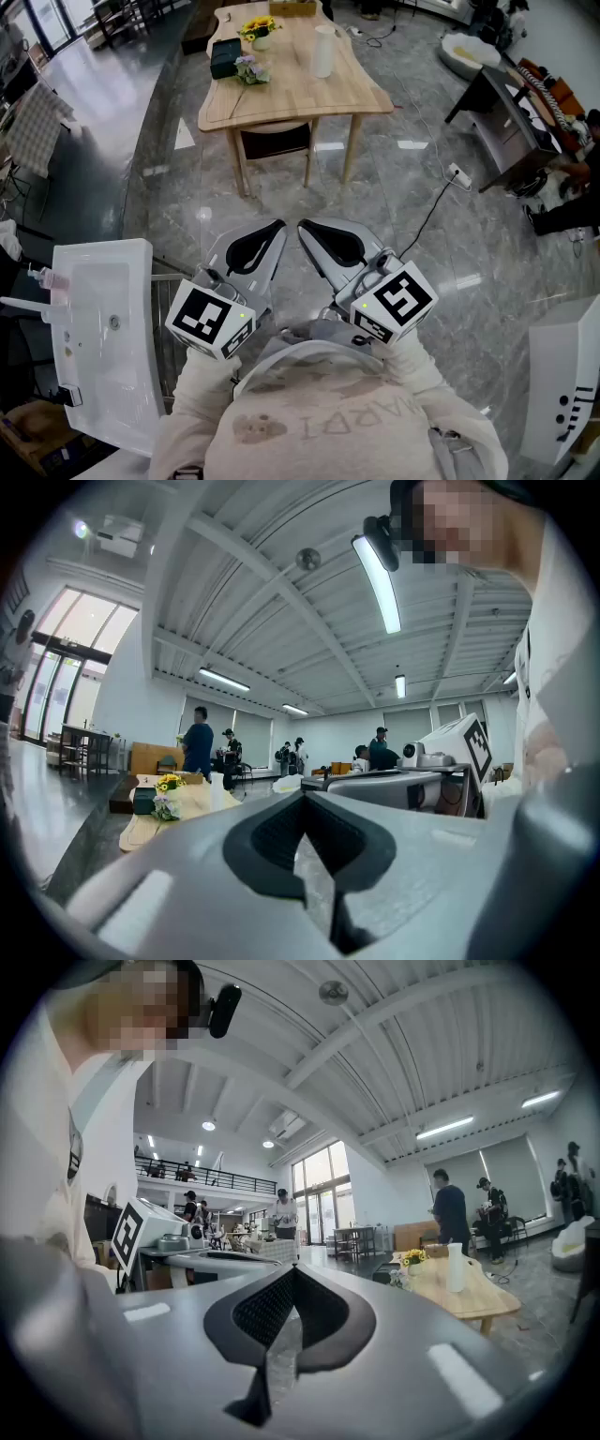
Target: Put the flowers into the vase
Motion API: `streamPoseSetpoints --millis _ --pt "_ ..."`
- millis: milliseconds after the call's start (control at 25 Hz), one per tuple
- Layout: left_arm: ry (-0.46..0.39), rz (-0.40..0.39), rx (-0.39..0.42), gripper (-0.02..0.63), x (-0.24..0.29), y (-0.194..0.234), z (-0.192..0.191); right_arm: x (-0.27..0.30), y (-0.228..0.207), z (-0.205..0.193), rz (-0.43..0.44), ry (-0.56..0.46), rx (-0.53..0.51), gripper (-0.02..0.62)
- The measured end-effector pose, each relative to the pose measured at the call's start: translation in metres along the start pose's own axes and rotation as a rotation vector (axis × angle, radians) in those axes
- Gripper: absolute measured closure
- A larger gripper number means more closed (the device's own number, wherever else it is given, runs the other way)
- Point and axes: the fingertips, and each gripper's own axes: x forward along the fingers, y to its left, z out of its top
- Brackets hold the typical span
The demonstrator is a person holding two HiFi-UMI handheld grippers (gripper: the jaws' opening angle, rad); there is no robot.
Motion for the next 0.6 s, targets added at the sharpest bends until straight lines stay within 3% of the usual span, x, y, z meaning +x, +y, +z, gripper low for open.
streamPoseSetpoints --millis 600 --pt "0.004 0.004 0.004 0.606 -0.014 -0.002 -0.002 -0.002 0.012 -0.005 -0.022 0.005 0.018 0.569"
